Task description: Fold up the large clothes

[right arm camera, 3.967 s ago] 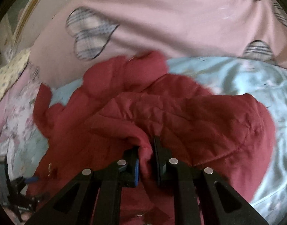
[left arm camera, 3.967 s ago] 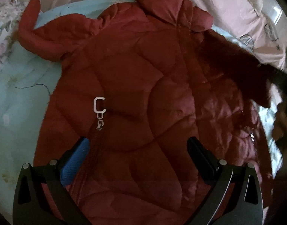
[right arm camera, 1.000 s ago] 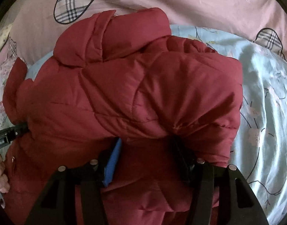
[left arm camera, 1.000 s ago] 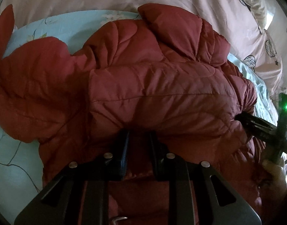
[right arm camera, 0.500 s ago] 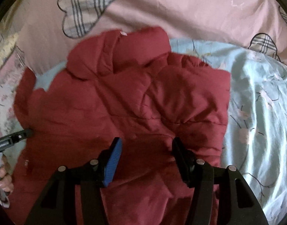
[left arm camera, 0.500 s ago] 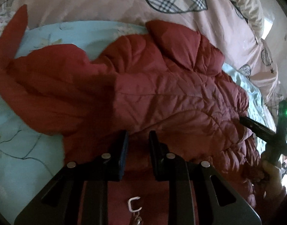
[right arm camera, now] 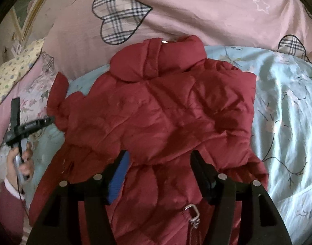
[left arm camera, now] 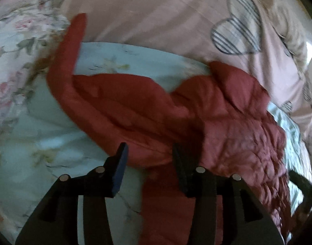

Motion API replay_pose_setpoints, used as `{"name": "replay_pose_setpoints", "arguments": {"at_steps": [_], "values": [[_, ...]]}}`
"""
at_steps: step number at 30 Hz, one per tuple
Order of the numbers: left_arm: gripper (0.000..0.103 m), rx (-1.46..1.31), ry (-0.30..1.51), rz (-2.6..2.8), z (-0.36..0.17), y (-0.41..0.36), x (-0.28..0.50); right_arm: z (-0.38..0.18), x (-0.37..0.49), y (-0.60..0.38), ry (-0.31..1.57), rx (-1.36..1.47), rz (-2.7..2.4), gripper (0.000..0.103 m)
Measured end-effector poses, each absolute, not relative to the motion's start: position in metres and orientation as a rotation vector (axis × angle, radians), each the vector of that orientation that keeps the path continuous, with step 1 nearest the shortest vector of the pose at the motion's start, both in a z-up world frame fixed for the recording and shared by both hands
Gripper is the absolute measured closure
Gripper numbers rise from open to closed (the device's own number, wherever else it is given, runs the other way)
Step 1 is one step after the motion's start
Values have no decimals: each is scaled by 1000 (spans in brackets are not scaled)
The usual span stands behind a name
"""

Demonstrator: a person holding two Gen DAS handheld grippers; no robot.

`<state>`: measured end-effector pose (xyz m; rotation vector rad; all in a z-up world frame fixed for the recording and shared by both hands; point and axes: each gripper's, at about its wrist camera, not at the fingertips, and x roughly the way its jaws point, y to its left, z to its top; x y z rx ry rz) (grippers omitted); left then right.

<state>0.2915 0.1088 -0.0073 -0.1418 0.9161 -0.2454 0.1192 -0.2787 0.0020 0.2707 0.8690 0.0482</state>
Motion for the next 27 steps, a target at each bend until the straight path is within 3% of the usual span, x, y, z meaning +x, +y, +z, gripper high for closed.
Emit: {"name": "replay_pose_setpoints", "arguments": {"at_steps": [2,9,20,21,23,24,25,27], "values": [[54,-136,903,-201,-2,120,299,2,117,-276,872,272,58,39],[17,-28,842,0,12,148,343,3,107,-263,880,258,94,39],[17,2,937,215,-13,174,451,4,96,-256,877,244,107,39],[21,-1,946,227,-16,176,456,4,96,-256,878,243,106,39],[52,-13,956,221,-20,179,463,4,95,-257,878,246,103,39],[74,-27,975,213,-23,180,465,4,95,-258,878,247,101,39],[83,-38,978,208,-23,181,465,3,95,-259,876,252,98,39],[91,-63,965,195,-22,185,460,3,93,-261,873,257,92,39]]}}
